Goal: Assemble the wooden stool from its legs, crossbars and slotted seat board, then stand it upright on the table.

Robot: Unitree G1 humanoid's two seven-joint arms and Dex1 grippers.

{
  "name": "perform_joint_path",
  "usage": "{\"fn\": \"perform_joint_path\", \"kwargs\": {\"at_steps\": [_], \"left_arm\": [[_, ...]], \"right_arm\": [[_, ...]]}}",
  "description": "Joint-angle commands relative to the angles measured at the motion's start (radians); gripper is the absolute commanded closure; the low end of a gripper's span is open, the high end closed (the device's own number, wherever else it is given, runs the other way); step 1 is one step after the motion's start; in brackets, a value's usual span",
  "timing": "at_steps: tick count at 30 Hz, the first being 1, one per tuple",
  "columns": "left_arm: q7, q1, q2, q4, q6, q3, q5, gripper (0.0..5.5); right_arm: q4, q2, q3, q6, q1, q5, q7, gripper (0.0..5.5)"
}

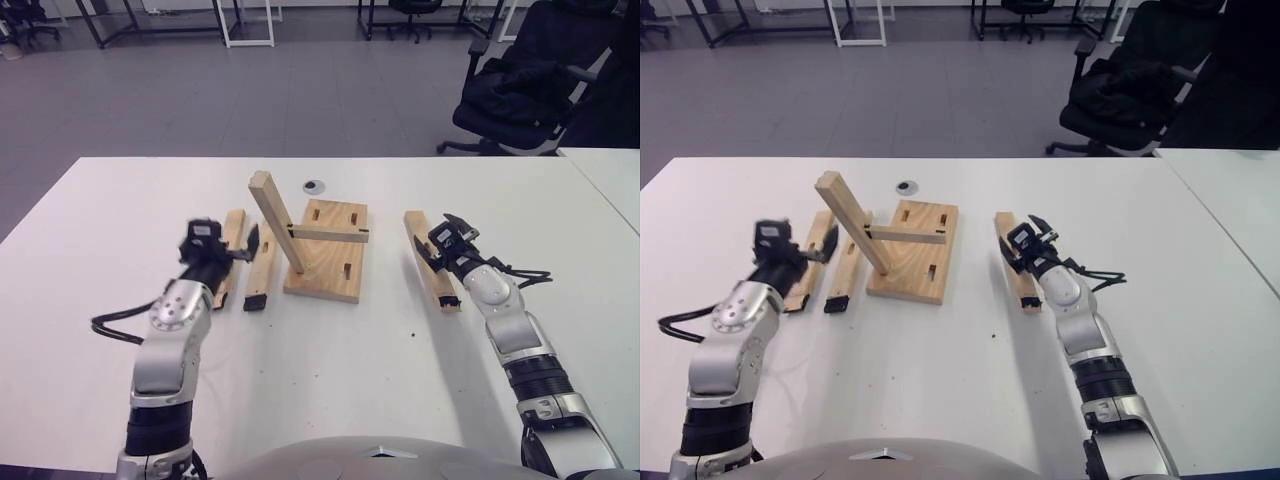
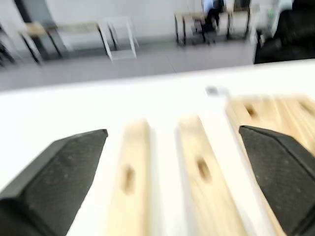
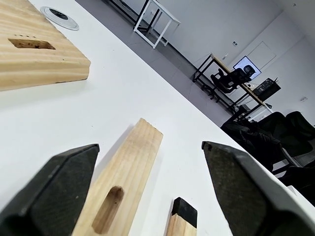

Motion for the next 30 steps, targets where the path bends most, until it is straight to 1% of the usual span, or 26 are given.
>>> {"fn": "perform_joint_path", "kwargs": {"at_steps": [1,3,8,10,12,13,14,16,17,20,25,28,30], "left_arm": [[-0.01,0.026,-0.013,-0.008,0.112,-0.038,-0.024,0.57],[-0.01,0.033,-0.008,-0.031,0.172,-0.06,-0.023,0.57],[0.007,0.046,0.011,-0.033,0.244,-0.066,0.001,1.34],[0.012,0.052,0.018,-0.032,0.255,-0.068,0.013,1.77],[0.014,0.058,0.03,-0.032,0.258,-0.074,0.027,2.18],[0.014,0.059,0.034,-0.03,0.257,-0.077,0.032,2.24],[0.012,0.059,0.04,-0.026,0.254,-0.082,0.036,2.44],[0.011,0.058,0.046,-0.014,0.246,-0.091,0.049,2.67],[0.01,0.058,0.045,-0.008,0.241,-0.094,0.055,2.92],[0.01,0.055,0.04,0.014,0.226,-0.099,0.064,3.41],[0.015,0.045,0.042,0.014,0.171,-0.094,0.073,3.44],[0.03,0.014,0.016,-0.049,0.163,-0.04,0.049,3.44],[0.04,-0.036,0.0,-0.113,0.181,0.007,0.019,3.44]], "right_arm": [[0.019,0.009,0.01,-0.008,-0.011,-0.003,-0.006,1.62],[0.021,0.016,0.015,-0.009,-0.006,-0.004,-0.01,1.62],[0.015,0.027,0.019,-0.004,0.006,-0.005,-0.017,1.62],[0.016,0.03,0.02,-0.003,0.005,-0.005,-0.021,1.62],[0.017,0.032,0.021,-0.004,0.007,-0.005,-0.026,1.62],[0.017,0.033,0.021,-0.004,0.01,-0.005,-0.028,1.62],[0.017,0.036,0.023,-0.003,0.011,-0.005,-0.03,1.62],[0.016,0.04,0.025,-0.001,0.012,-0.006,-0.032,1.62],[0.016,0.042,0.026,-0.001,0.011,-0.006,-0.033,1.62],[0.019,0.044,0.027,-0.002,0.008,-0.005,-0.034,1.62],[0.025,0.045,0.029,-0.004,0.006,-0.004,-0.035,1.62],[0.029,0.045,0.017,-0.005,0.001,0.014,-0.025,1.62],[0.032,0.046,-0.034,0.005,-0.023,0.073,-0.01,1.62]]}}
